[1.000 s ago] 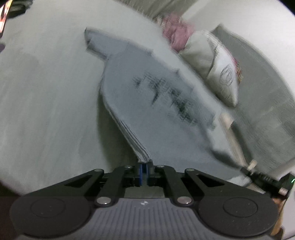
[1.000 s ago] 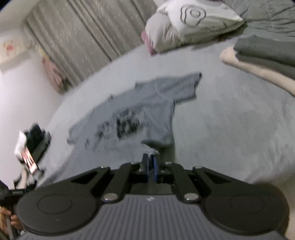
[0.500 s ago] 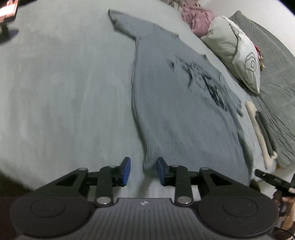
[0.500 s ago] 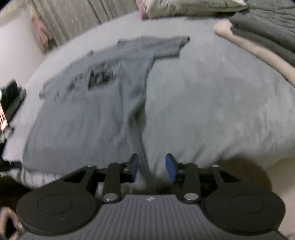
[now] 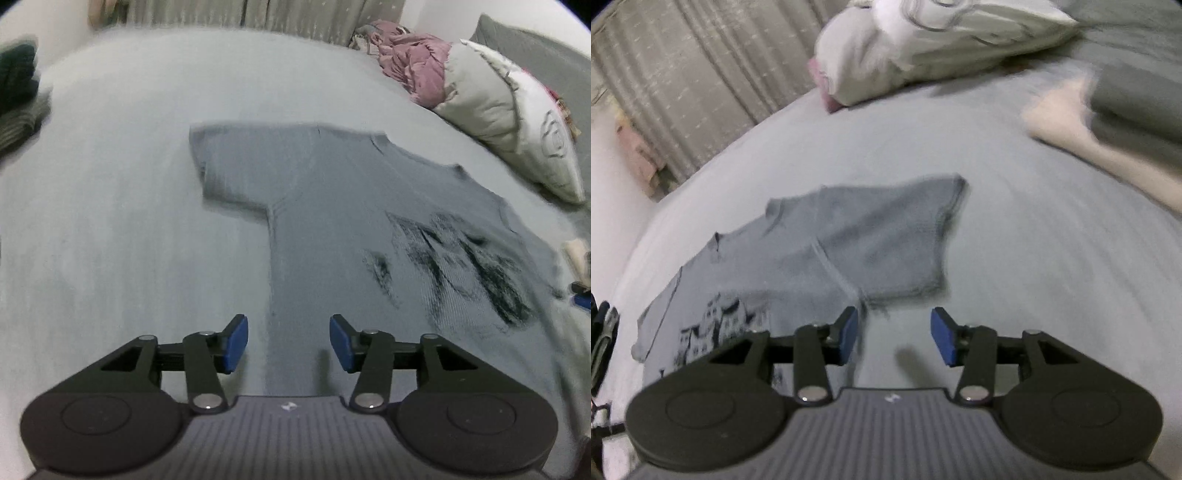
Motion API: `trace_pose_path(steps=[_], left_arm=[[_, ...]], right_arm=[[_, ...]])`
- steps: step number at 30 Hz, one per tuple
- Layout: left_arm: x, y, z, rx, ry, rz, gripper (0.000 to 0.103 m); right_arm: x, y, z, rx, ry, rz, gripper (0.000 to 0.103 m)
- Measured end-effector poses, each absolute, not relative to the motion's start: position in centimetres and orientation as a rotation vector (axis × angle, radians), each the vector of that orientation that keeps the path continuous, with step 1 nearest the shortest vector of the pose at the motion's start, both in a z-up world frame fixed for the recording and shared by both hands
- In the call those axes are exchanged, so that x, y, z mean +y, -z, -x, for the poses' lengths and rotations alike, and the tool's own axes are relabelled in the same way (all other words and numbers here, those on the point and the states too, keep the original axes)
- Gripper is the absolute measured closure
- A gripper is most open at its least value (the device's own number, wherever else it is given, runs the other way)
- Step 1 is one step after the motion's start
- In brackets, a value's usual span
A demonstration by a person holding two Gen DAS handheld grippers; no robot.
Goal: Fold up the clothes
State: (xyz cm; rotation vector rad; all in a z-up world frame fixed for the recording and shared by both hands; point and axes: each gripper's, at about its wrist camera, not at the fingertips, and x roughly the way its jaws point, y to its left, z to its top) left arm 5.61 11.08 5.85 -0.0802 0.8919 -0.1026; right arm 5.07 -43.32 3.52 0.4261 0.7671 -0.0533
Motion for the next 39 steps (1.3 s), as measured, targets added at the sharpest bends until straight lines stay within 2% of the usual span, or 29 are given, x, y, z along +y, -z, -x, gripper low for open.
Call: trace_pose_path(steps=[5,11,21,22,23,24,25,26,27,28,31,39], left_arm=[[9.4,-5.9,-15.2,0.787,0.137,-0.029,0.045],[8.4,-4.1,-23.4,0.714,0.206,-0.028,0.043],[7.2,-0.1,-30.4,0.697,0.300,-0.162,0.039],[7.3,0.1,-30.8,0.697,0.306,-0.150,0.045],[7.5,0.2,-31.1,0.701,0.320,-0.125,0.067],[7.7,0.3,-31.2,0.706,0.336,-0.098,0.076],[7.8,0.3,-31.2,0.707,0.346,-0.077,0.094],[7.7,0.4,-31.1,0.705,0.351,-0.061,0.098],[7.7,0.3,-30.8,0.700,0.351,-0.058,0.099],[7.5,0.4,-30.4,0.682,0.344,-0.079,0.100],[7.0,0.4,-29.4,0.623,0.281,-0.108,0.101],[6.3,0.1,-29.6,0.567,0.145,-0.122,0.101]], right_arm=[[-40.2,-3.8,-12.5,0.735,-0.041,-0.227,0.048],[-37.6,-2.4,-19.6,0.734,-0.116,-0.123,0.047],[-39.6,0.7,-24.6,0.738,-0.138,-0.049,0.044],[-39.7,0.9,-24.5,0.732,-0.146,-0.041,0.044],[-39.8,1.0,-24.4,0.726,-0.155,-0.034,0.044],[-39.8,1.2,-24.4,0.722,-0.159,-0.028,0.046],[-39.7,1.2,-24.4,0.718,-0.159,-0.023,0.057],[-39.6,1.2,-24.4,0.713,-0.161,-0.021,0.066],[-39.5,1.2,-24.5,0.707,-0.164,-0.024,0.087],[-39.5,1.1,-24.4,0.699,-0.169,-0.032,0.094],[-38.7,1.0,-24.2,0.675,-0.151,0.015,0.100],[-36.0,0.0,-26.5,0.564,0.020,0.184,0.102]])
